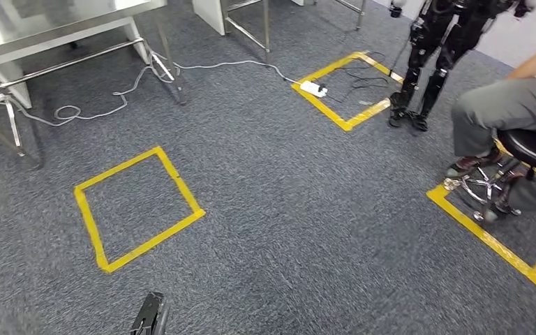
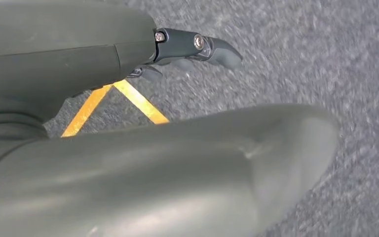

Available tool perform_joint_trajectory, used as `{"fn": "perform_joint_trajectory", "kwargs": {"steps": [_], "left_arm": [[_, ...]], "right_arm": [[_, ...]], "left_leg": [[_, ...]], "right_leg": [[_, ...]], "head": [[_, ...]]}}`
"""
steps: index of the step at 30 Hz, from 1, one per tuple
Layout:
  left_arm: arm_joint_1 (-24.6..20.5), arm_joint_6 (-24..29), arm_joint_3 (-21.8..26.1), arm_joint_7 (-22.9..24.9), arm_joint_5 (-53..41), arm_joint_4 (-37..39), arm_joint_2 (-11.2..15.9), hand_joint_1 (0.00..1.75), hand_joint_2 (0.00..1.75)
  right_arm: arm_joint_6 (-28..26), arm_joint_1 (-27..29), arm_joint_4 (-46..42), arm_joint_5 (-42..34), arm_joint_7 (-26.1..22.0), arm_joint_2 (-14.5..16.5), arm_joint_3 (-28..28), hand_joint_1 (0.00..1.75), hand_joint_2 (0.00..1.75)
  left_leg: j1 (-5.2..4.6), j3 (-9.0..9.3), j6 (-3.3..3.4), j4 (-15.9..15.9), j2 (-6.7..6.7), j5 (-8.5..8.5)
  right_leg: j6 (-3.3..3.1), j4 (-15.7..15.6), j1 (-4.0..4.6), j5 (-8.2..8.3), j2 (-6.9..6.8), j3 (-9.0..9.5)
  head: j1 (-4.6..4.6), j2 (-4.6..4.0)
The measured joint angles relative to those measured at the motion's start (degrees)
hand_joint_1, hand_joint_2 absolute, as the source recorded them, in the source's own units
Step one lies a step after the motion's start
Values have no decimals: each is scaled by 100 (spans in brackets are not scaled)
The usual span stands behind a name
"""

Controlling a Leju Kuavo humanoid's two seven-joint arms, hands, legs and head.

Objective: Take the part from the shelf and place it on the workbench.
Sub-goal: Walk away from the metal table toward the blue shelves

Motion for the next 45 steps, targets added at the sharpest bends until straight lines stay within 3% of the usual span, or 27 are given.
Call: {"fn": "perform_joint_trajectory", "kwargs": {"steps": [2,3,4,5,7,9,11,12,14,16,18,19,20,22,24,25,27,29,31,33,34,36,38,40,42,43,45], "left_arm": [[22,-11,0,4,-8,2,5,0,0],[28,-13,0,6,-11,3,6,0,0],[30,-14,0,7,-13,3,6,0,0],[28,-14,0,7,-14,4,6,0,0],[22,-15,0,10,-18,4,20,0,0],[13,-16,0,20,-20,4,38,0,0],[-1,-14,0,35,-20,4,40,0,0],[-11,-13,0,40,-20,4,37,0,0],[-27,-10,1,43,-20,4,26,0,0],[-23,-8,3,48,-19,5,22,0,0],[-13,-7,4,52,-19,6,23,0,0],[-12,-7,4,53,-19,6,23,0,0],[-12,-8,4,54,-21,6,22,0,0],[-15,-10,4,54,-25,5,21,0,0],[-17,-17,4,58,-31,4,28,0,0],[-21,-26,4,67,-33,3,32,0,0],[-30,-68,3,122,-42,4,25,0,0],[-26,-132,2,209,-56,5,22,0,0],[2,-188,2,274,-78,10,28,0,0],[30,-219,2,307,-93,16,32,0,0],[36,-226,2,313,-94,18,34,0,0],[35,-239,1,349,-103,19,38,0,0],[28,-302,-2,472,-152,21,61,0,0],[12,-413,-14,670,-227,25,85,0,0],[-26,-519,-29,849,-279,27,86,0,0],[-50,-555,-37,906,-294,26,85,0,0],[-86,-599,-49,960,-308,26,87,0,0]], "right_arm": [[7,-6,1,-8,3,9,-3,0,175],[11,-1,1,-10,4,12,-6,0,175],[14,6,2,-12,4,12,-9,0,175],[15,12,2,-14,5,12,-15,0,175],[20,14,2,-15,5,23,-27,0,175],[28,8,2,-5,5,36,-37,0,175],[32,21,3,10,4,43,-42,0,175],[32,36,4,17,3,47,-43,0,175],[33,44,5,26,2,47,-45,0,175],[33,22,6,29,-1,43,-46,0,175],[33,16,6,33,-5,39,-46,0,175],[33,22,7,37,-6,38,-46,0,175],[33,28,7,41,-7,33,-46,0,175],[33,17,6,46,-8,26,-47,0,175],[33,-10,5,46,-10,26,-48,0,175],[33,-15,5,46,-10,28,-49,0,175],[35,7,6,46,-10,25,-55,0,175],[50,29,7,46,-9,26,-72,0,175],[69,22,7,45,-8,28,-90,0,175],[80,18,7,43,-8,27,-110,0,175],[84,26,7,40,-8,28,-121,0,175],[88,42,7,28,-10,30,-138,0,175],[89,22,7,0,-7,42,-149,0,175],[95,-50,7,-29,34,53,-170,0,175],[109,-122,7,-39,97,54,-190,0,175],[116,-145,7,-39,121,52,-198,0,175],[123,-201,7,-38,148,51,-218,0,175]], "left_leg": [[0,-341,23,779,-135,-345],[0,-430,44,962,-147,-365],[0,-411,74,906,-158,-262],[-3,-273,113,603,-196,-49],[-10,113,219,-220,-440,353],[-30,297,291,-627,-626,478],[-61,301,316,-677,-544,495],[-57,316,323,-736,-465,538],[-48,339,360,-872,-300,639],[-64,317,379,-923,-122,688],[-82,282,363,-918,69,700],[-85,269,353,-917,157,706],[-84,262,338,-914,242,710],[-94,253,281,-890,398,700],[-119,254,190,-852,530,662],[-129,262,147,-842,595,643],[-98,282,83,-822,687,608],[-47,200,29,-565,449,383],[-21,-82,3,149,41,-82],[-20,-374,18,838,-120,-393],[-21,-409,38,927,-142,-379],[-23,-156,101,443,-207,-44],[-24,225,184,-329,-516,304],[-47,360,232,-658,-701,412],[-63,354,265,-716,-553,464],[-62,366,287,-770,-482,508],[-57,373,338,-876,-308,598]], "right_leg": [[-39,4,47,23,166,-24],[-51,6,67,31,256,-31],[-56,10,85,36,348,-33],[-60,16,99,40,443,-30],[-44,30,125,51,613,-31],[0,35,114,79,742,-67],[75,9,97,128,854,-126],[99,29,104,138,808,-165],[80,332,138,-13,482,-369],[31,1072,129,-355,147,-749],[75,1662,95,-560,81,-1015],[128,1661,78,-545,64,-981],[192,1398,60,-450,22,-806],[281,540,32,-209,-241,-273],[233,41,42,-70,-454,10],[175,5,61,-50,-452,4],[75,-7,50,-13,-295,-26],[-10,-15,21,34,-147,-33],[-74,-15,32,74,2,-53],[-105,-10,70,96,172,-85],[-112,-5,87,105,262,-94],[-111,10,109,117,440,-97],[-81,30,121,136,596,-114],[-14,41,110,179,735,-176],[68,34,101,231,829,-245],[88,77,109,222,738,-299],[60,509,135,6,378,-556]], "head": [[-2,0],[-1,0],[-1,0],[-2,0],[7,0],[3,0],[-15,0],[-18,0],[10,0],[38,0],[43,0],[45,0],[48,0],[51,0],[37,0],[28,0],[11,0],[1,0],[-7,0],[-7,0],[-7,0],[-7,0],[-1,0],[-3,0],[-7,0],[0,0],[35,0]]}}
